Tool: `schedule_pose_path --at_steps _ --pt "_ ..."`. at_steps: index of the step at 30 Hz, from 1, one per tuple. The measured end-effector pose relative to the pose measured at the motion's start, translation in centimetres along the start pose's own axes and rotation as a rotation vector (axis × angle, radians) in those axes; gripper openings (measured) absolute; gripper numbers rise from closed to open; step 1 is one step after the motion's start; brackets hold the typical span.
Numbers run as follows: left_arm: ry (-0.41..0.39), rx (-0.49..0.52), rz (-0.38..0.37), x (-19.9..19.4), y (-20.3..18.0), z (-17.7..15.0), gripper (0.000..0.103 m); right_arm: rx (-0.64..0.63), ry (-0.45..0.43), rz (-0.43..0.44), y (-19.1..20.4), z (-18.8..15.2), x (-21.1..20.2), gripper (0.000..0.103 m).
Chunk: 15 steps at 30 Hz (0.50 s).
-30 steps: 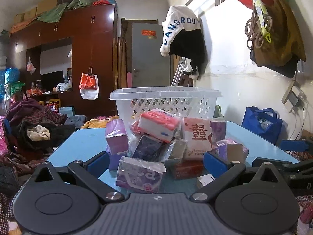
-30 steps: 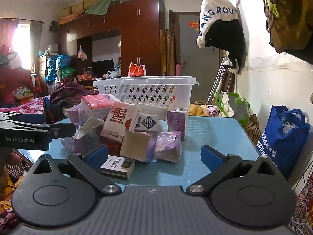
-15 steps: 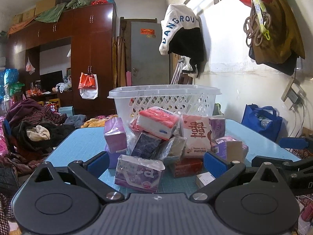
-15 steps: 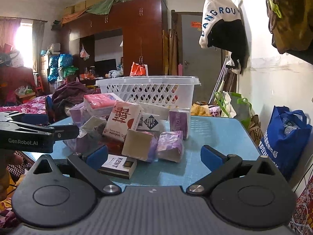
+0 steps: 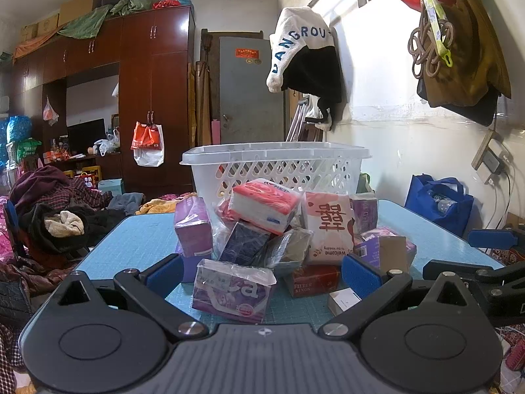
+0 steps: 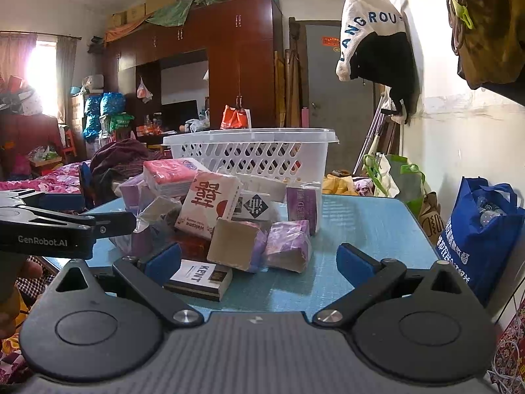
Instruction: Organize objects
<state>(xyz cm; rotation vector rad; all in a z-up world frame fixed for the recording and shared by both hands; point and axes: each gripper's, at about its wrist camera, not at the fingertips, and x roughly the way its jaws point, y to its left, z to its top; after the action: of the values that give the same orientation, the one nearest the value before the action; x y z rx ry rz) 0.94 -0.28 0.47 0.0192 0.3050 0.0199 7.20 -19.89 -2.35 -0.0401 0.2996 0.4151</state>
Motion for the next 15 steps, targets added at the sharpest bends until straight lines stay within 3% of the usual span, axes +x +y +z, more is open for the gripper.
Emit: schedule_pose_path --at_steps 15 --pt "0.001 0.000 -0.004 -0.02 -0.13 -0.12 0.103 0.012 -0.016 0.034 -0.17 -0.14 -0.20 0.103"
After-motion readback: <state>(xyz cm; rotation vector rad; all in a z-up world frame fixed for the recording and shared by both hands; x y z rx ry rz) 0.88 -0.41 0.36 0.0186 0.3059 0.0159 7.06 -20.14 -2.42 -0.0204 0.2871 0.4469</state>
